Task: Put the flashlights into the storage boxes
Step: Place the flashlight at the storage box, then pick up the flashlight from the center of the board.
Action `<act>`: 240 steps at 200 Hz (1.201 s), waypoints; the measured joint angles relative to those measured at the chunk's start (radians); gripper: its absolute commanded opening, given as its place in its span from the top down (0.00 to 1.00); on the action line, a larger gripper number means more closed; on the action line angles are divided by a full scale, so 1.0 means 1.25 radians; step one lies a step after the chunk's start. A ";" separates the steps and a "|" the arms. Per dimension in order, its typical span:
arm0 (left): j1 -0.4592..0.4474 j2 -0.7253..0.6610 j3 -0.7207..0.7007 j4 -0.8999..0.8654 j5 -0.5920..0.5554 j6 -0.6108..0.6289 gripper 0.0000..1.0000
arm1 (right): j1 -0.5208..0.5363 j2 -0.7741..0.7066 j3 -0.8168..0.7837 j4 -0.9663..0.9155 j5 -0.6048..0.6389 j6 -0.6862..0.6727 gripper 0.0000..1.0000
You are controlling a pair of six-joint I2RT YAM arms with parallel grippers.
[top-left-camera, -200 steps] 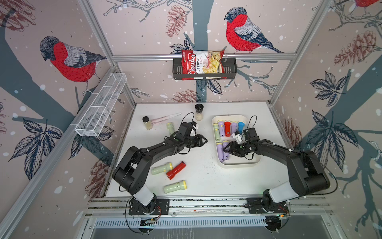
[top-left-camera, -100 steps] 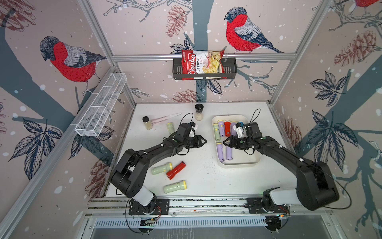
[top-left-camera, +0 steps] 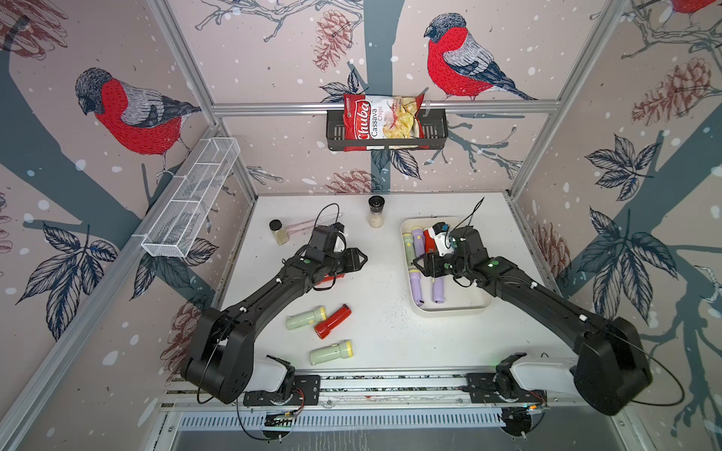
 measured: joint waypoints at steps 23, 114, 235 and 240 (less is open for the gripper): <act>0.045 -0.005 0.005 -0.048 -0.011 0.015 0.45 | 0.023 0.000 0.007 0.002 0.023 -0.018 0.31; 0.136 -0.013 -0.008 -0.111 0.020 0.017 0.45 | 0.352 0.117 0.103 0.014 0.095 -0.417 0.31; 0.266 -0.064 -0.105 -0.239 0.029 -0.032 0.48 | 0.568 0.498 0.421 -0.109 0.123 -0.843 0.30; 0.267 -0.063 -0.108 -0.247 0.030 -0.038 0.48 | 0.569 0.505 0.429 -0.110 0.122 -0.850 0.30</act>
